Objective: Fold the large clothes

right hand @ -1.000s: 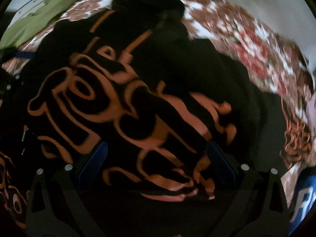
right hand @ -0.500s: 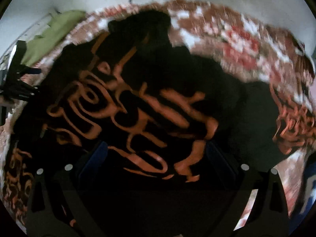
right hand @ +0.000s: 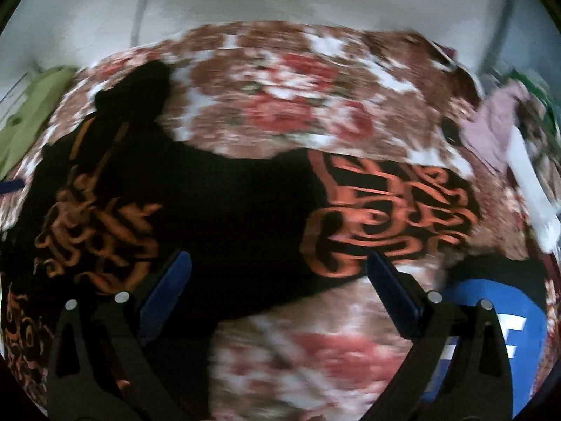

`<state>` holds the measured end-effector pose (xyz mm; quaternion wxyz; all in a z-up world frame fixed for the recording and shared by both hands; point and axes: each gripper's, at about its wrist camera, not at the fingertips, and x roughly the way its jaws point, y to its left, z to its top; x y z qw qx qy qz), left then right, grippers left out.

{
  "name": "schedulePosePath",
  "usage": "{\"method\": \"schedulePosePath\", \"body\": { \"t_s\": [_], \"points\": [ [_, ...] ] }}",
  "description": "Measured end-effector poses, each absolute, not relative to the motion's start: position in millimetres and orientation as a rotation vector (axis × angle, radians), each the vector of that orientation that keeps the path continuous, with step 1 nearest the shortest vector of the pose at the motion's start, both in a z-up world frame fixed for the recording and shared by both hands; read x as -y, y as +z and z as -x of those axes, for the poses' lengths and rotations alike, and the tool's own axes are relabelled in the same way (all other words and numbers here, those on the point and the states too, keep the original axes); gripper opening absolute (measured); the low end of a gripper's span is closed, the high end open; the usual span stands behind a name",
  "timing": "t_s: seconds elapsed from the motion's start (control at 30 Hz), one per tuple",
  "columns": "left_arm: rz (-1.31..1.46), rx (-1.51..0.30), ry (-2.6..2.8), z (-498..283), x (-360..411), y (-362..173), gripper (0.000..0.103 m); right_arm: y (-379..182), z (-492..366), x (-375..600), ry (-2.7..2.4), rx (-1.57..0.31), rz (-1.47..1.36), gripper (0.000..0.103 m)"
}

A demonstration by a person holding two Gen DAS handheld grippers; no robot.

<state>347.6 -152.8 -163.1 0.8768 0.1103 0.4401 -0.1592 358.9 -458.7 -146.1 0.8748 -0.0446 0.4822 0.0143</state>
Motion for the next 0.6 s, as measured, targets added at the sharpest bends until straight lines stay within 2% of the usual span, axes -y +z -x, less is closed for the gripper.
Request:
{"method": "schedulePosePath", "body": {
  "t_s": [0.3, 0.5, 0.6],
  "points": [
    [-0.241, -0.922, -0.363, -366.1, 236.1, -174.7, 0.098, -144.3, -397.7, 621.6, -0.110, -1.052, -0.089, 0.098],
    [-0.293, -0.990, -0.379, -393.6, 280.1, -201.9, 0.098, -164.2, -433.0, 690.4, -0.163, -1.101, -0.129, 0.098],
    [-0.283, -0.973, -0.389, -400.2, 294.0, -205.0, 0.098, -177.9, -450.1, 725.3, -0.189, -1.134, -0.237, 0.098]
  ]
}}
